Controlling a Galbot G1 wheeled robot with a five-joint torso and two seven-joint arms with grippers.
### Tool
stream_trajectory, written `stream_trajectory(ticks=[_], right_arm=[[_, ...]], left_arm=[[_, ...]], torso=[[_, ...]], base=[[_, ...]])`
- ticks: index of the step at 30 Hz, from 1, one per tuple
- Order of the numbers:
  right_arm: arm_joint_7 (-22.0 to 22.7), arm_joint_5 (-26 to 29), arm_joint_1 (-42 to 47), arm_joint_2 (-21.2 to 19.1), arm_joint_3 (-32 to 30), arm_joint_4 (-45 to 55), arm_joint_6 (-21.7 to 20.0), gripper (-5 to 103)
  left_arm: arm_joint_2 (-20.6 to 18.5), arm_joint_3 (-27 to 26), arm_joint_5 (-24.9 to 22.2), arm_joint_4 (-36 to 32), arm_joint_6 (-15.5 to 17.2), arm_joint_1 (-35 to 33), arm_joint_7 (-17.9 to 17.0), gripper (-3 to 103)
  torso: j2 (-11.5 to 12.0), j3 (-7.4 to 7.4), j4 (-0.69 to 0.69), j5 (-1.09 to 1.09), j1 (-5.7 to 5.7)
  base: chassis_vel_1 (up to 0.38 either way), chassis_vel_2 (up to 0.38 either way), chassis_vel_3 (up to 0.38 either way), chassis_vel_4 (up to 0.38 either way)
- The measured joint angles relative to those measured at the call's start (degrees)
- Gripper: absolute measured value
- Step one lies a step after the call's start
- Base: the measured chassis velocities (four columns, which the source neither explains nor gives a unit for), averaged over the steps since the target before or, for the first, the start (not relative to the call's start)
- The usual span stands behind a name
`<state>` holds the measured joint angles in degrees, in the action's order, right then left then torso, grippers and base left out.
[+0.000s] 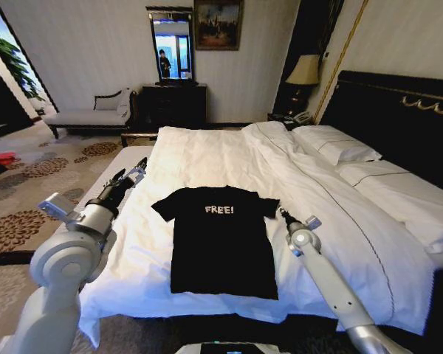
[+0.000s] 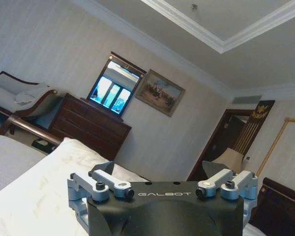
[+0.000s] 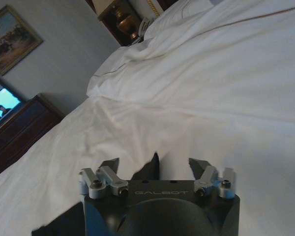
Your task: Fold the clothes on the bed.
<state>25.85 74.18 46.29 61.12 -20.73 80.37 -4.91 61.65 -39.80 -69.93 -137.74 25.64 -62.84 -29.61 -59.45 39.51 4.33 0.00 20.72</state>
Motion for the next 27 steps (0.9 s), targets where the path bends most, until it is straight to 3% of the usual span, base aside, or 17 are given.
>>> stream_trajectory(ticks=[6,18,27], right_arm=[[-2.1,5.9,-6.2,-1.0,2.9,-6.9,-3.6,99],[-7.8,8.6,-13.8,1.2,6.6,-20.0,-5.9,101],[-9.8,7.4,-14.8,3.1,6.6,-23.3,-5.6,70]], left_arm=[[-0.4,-0.3,0.0,0.1,0.1,-0.2,0.0,100],[-1.0,-0.4,-0.2,0.6,0.1,0.5,-0.1,100],[-1.5,0.2,-0.4,1.5,0.1,1.4,-0.1,100]], torso=[[0.0,0.00,-0.01,0.00,0.00],[0.0,0.01,-0.01,0.00,0.00],[0.0,0.01,-0.02,0.00,0.01]], base=[[0.000,0.000,0.000,0.000],[0.000,0.000,0.000,0.000],[0.000,0.000,0.000,0.000]])
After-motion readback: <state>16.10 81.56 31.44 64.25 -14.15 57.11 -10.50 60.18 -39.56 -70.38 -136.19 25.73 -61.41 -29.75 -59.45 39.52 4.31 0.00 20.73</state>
